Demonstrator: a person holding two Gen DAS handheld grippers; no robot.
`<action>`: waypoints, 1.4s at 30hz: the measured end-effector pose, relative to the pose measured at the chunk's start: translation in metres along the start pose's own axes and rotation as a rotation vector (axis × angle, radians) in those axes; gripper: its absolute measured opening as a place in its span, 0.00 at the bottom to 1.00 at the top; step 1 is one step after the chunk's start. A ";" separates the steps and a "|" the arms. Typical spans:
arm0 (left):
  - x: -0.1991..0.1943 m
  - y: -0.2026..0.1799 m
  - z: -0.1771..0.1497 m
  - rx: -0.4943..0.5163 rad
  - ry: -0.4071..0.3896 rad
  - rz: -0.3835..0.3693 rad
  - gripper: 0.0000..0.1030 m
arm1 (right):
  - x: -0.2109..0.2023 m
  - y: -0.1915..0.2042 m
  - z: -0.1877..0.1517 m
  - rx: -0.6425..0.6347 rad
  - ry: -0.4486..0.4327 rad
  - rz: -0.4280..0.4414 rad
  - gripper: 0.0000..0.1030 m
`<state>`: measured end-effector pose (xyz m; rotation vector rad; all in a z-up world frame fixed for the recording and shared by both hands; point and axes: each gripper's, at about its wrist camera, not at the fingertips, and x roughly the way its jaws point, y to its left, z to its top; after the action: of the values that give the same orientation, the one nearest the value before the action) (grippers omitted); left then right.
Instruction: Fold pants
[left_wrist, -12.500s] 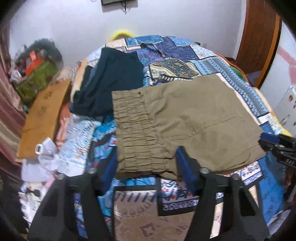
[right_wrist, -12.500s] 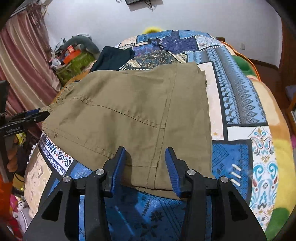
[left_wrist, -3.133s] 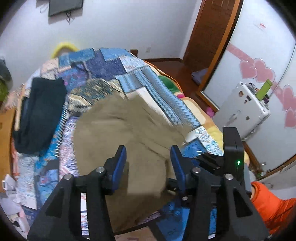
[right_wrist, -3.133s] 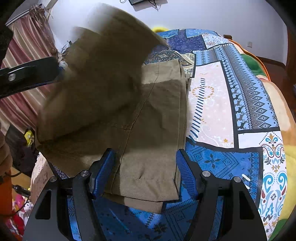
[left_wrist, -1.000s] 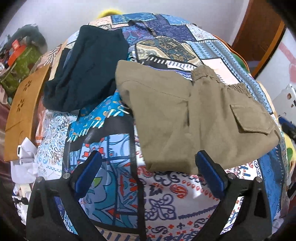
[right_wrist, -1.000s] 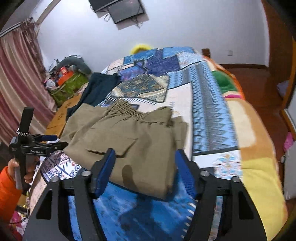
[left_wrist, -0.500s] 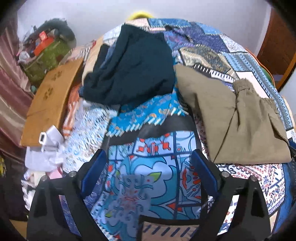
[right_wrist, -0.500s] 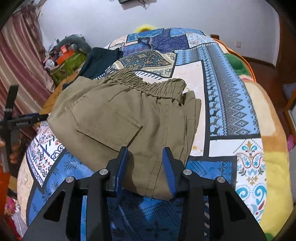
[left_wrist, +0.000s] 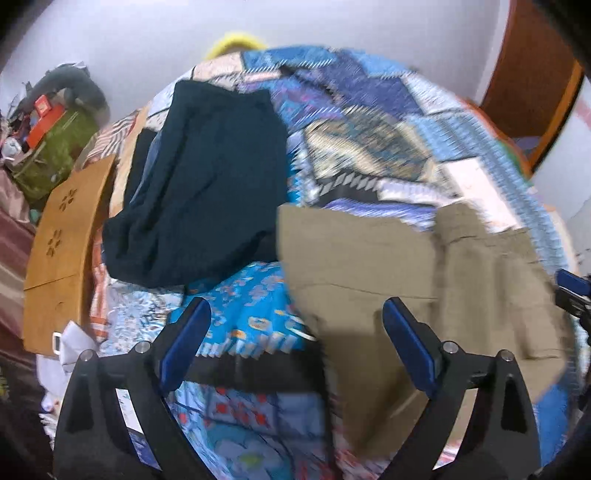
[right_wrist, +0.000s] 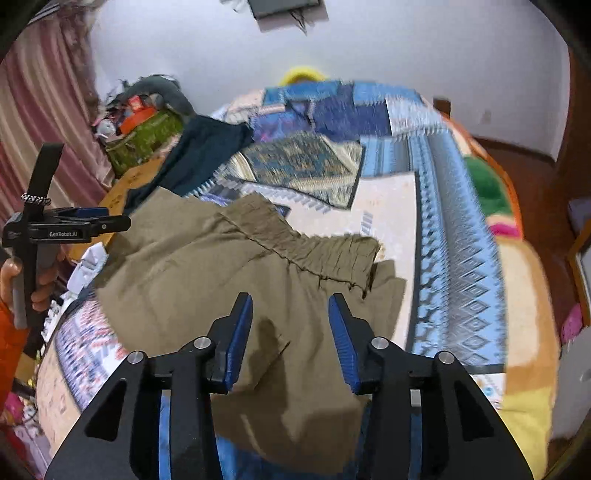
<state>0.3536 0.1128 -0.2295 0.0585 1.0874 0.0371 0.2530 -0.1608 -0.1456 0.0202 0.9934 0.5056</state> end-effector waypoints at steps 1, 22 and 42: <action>0.008 0.004 -0.001 0.000 0.014 0.029 0.92 | 0.008 -0.002 -0.001 0.011 0.025 0.002 0.38; -0.059 -0.039 0.007 0.053 -0.135 -0.217 0.93 | 0.001 0.010 0.011 -0.023 -0.005 0.054 0.51; -0.024 -0.064 -0.031 0.149 0.026 -0.186 0.90 | -0.019 -0.017 -0.040 -0.007 0.071 -0.022 0.57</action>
<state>0.3148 0.0485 -0.2270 0.0910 1.1166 -0.2116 0.2189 -0.1917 -0.1572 -0.0149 1.0599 0.4918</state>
